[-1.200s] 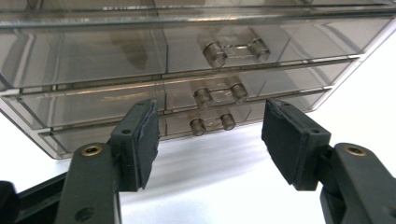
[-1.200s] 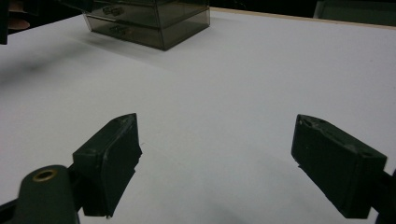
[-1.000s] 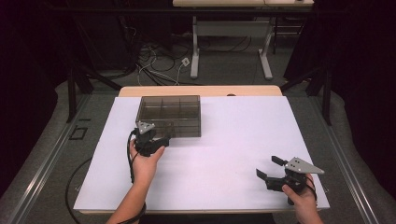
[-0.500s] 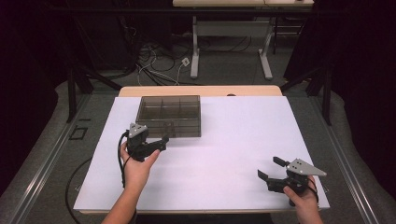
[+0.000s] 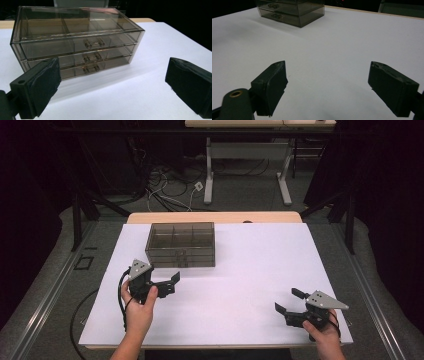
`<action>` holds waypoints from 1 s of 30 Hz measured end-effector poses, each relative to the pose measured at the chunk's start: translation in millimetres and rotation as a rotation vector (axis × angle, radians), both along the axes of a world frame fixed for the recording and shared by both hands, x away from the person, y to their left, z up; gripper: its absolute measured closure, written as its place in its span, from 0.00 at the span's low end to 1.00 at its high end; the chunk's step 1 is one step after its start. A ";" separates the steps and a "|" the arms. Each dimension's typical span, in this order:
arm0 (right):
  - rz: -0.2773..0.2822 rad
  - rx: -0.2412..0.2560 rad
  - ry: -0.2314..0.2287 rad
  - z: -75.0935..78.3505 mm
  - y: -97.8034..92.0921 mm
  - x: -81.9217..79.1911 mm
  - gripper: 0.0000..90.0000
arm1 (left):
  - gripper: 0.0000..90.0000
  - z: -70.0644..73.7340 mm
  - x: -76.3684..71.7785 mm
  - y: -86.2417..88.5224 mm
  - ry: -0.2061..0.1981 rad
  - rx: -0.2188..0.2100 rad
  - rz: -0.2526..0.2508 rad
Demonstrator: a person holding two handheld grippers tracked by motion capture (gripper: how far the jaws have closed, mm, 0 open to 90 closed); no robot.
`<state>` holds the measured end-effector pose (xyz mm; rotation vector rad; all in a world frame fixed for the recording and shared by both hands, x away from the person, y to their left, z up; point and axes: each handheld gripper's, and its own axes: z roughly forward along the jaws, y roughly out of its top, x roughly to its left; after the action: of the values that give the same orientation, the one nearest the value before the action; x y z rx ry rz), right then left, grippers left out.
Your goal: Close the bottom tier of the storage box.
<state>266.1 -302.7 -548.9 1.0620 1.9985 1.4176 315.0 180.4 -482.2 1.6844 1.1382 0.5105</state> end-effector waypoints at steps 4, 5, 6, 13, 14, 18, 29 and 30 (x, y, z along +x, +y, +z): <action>-0.007 0.005 -0.005 0.0 -0.8 -0.9 0.16 | 0.01 0.7 -9.1 5.2 -0.007 -0.003 -0.003; -0.008 0.000 -0.005 0.1 -1.3 -1.0 0.16 | 0.01 0.8 -11.1 6.3 -0.007 -0.005 -0.001; -0.010 0.005 -0.006 -0.2 -1.1 -1.1 0.16 | 0.01 0.7 -13.3 8.0 -0.009 -0.006 -0.003; -0.013 -0.002 -0.001 0.1 -2.4 -2.5 0.16 | 0.01 -2.1 -29.1 20.8 -0.022 -0.023 -0.012; -0.016 0.001 -0.007 -0.1 -2.3 -2.5 0.16 | 0.01 -3.2 -31.2 22.2 -0.022 -0.023 -0.014; -0.016 0.000 -0.008 -0.2 -2.2 -2.8 0.16 | 0.01 -9.7 -38.4 27.5 -0.024 -0.021 -0.025; -0.010 -0.004 -0.008 -0.4 -3.0 -2.9 0.16 | 0.01 -26.4 -56.7 45.1 -0.031 -0.041 -0.041; -0.012 -0.005 -0.007 -0.3 -2.9 -3.0 0.16 | 0.01 -28.2 -57.7 46.5 -0.032 -0.045 -0.041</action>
<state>263.1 -305.6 -549.2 1.0644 1.9866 1.4073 257.3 226.9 -510.3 1.6517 1.0819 0.4806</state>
